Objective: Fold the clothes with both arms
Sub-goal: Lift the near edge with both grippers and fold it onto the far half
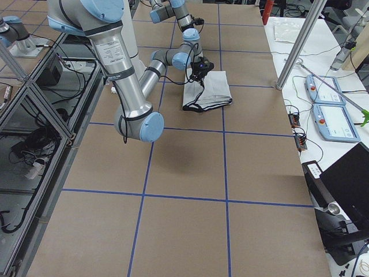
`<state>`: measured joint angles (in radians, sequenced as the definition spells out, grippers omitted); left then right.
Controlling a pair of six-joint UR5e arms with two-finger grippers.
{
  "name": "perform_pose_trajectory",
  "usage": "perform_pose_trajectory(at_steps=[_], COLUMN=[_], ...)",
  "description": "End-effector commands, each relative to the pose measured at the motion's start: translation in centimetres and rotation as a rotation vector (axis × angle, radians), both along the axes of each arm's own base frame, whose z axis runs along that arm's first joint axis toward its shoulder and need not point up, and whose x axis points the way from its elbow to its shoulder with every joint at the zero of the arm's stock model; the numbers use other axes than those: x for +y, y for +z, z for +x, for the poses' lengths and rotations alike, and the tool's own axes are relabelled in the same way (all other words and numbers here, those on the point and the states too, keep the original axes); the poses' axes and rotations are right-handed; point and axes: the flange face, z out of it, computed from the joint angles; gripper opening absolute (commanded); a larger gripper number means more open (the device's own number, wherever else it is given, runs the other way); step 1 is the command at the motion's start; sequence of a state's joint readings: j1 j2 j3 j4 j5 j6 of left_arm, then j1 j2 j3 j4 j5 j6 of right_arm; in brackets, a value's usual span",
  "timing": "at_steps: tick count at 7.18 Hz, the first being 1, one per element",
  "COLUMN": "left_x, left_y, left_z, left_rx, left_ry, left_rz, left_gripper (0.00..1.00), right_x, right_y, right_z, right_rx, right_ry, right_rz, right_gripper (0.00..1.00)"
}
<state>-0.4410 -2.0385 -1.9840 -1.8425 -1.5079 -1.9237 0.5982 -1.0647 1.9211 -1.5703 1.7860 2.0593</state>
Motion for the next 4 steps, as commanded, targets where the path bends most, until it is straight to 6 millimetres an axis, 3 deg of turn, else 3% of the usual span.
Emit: perform_pose_trajectory(at_steps=[1,3,4], left_x=[-3.0,-7.7,-11.6], left_y=[2.1,3.7,4.0], left_z=[1.3,3.0,3.0], left_rx=[-0.031,-0.041,-0.073], left_ry=[-0.013,-0.059,-0.089], left_rz=[0.024,0.039,0.069], left_gripper=[0.00,0.00,0.06], right_x=[-2.7,-6.1,-9.9], right_y=[0.0,0.5,1.4], right_z=[-1.4,-2.4,-3.5], right_rx=[0.033,0.059,0.054], right_ry=[-0.022,-0.056,-0.067], right_rz=[0.020,0.010,0.057], right_gripper=[0.00,0.00,0.58])
